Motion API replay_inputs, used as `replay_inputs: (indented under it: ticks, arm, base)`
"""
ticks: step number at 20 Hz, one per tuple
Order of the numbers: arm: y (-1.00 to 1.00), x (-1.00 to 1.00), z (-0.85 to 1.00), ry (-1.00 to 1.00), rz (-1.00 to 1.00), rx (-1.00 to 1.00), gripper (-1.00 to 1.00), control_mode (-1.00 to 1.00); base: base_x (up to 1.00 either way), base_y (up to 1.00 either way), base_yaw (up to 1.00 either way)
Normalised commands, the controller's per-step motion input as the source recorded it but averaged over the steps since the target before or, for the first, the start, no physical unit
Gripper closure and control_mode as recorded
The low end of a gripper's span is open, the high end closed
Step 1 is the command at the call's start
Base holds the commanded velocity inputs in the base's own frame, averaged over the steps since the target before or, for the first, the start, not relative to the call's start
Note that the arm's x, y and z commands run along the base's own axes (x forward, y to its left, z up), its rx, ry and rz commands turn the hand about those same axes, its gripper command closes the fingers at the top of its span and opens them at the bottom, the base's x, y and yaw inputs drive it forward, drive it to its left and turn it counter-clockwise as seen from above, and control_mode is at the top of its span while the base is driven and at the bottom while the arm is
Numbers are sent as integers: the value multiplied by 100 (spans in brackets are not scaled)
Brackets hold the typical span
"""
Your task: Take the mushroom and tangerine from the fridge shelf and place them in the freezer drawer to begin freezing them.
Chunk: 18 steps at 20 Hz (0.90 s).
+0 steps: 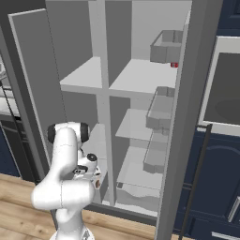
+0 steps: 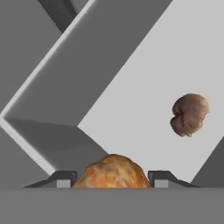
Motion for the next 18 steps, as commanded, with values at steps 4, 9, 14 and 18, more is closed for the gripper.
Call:
replay_inputs:
  ticks: [4, 9, 14, 18]
  arm:
    - [0, 56, -54, 11, 0, 0, 100, -100]
    - [0, 25, -59, 11, 0, 0, 100, -100]
    - [0, -9, -46, 5, 6, 0, 100, -100]
    - [0, -42, -33, 0, 8, 0, 100, -100]
  base:
    - [0, 0, 0]
    - [0, 0, 0]
    - [0, 0, 0]
    - [0, 0, 0]
